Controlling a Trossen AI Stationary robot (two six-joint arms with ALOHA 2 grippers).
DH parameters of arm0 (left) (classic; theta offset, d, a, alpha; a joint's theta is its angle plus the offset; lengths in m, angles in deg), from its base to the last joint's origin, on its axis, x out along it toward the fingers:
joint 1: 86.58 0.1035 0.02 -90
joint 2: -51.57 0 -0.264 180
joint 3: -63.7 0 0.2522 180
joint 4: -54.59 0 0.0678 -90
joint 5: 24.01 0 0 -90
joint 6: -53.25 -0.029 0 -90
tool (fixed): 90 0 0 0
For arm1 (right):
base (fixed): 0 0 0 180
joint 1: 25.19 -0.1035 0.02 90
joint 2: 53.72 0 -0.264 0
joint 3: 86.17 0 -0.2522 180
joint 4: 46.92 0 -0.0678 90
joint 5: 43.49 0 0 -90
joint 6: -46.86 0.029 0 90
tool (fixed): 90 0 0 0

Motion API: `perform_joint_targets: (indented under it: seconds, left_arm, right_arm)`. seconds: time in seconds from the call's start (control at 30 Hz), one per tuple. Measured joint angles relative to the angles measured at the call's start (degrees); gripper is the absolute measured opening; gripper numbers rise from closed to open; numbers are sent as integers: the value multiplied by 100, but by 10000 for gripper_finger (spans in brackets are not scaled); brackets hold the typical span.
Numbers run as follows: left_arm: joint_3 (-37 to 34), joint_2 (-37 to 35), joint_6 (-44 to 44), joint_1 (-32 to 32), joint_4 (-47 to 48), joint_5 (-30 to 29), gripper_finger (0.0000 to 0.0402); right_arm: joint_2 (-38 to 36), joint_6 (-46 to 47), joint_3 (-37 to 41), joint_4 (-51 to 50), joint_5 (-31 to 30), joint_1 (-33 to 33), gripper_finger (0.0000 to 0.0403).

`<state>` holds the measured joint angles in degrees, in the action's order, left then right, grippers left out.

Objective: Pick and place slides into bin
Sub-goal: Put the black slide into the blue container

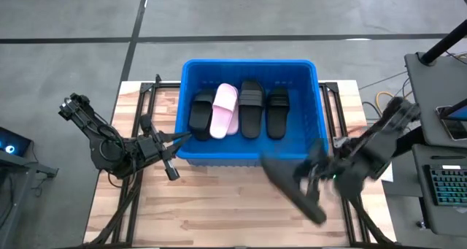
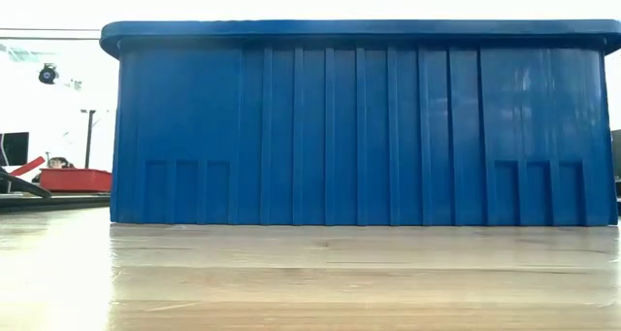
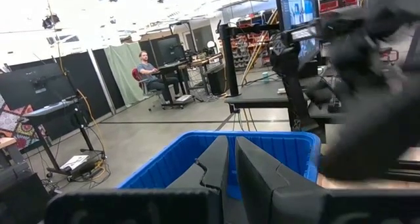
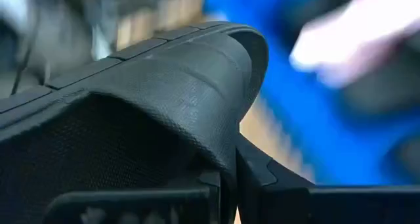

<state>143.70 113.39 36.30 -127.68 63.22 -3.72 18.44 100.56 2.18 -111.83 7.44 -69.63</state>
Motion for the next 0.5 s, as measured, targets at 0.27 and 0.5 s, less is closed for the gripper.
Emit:
perform_joint_targets:
  seconds: [0.27,0.5]
  left_arm:
    - [0,0,0,0,-27,-1,15]
    - [9,0,0,0,-39,0,15]
  right_arm:
    - [-1130,-1681,13,-245,-2108,1160,9]
    - [-1169,-2286,52,-1587,-1071,3323,9]
